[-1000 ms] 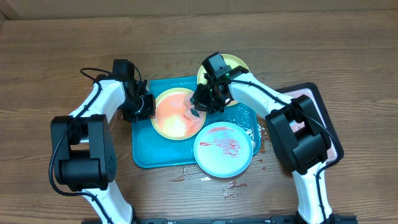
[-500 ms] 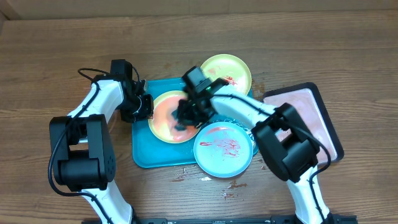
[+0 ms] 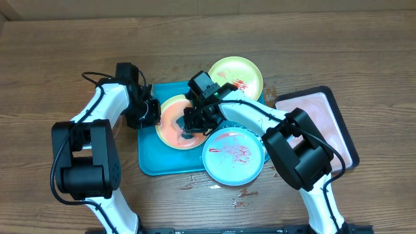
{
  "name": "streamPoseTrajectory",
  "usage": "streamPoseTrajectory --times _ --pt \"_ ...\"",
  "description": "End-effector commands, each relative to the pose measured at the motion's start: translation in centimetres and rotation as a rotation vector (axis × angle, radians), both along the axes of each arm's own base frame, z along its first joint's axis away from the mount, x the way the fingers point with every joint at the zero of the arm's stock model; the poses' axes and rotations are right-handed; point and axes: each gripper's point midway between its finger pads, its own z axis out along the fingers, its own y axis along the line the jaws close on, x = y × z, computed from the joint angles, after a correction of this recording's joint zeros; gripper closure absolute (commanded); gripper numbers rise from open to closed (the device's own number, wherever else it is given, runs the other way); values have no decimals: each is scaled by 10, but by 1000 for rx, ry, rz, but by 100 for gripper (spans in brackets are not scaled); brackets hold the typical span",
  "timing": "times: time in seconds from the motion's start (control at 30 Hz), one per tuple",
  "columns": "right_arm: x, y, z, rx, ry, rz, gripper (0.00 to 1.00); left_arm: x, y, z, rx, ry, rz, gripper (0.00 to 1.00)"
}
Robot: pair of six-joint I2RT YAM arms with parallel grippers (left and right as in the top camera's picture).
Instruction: Clean dirty plates on tray and stack at the side
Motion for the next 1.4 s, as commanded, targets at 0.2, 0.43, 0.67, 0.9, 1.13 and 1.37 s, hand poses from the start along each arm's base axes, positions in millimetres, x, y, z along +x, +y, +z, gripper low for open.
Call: streamPoseTrajectory --times 0.2,0.43,0.67,0.9,1.13,1.37 --pt "54 -45 95 -200 -370 -13 96 -7 -1 -11 7 40 18 93" --pt "61 -66 155 -244 -516 -45 96 -7 -1 -11 7 46 37 96" --pt "51 -138 178 -524 -556 -173 96 -7 -1 -11 7 47 45 96" --pt "32 -171 172 -630 -450 -224 96 -7 -1 -11 10 38 17 96" --pt "35 -199 170 -662 -384 -347 96 -6 -1 -11 9 37 19 96" --pt "36 -289 166 -784 -215 -602 96 -3 0 -8 11 31 48 96"
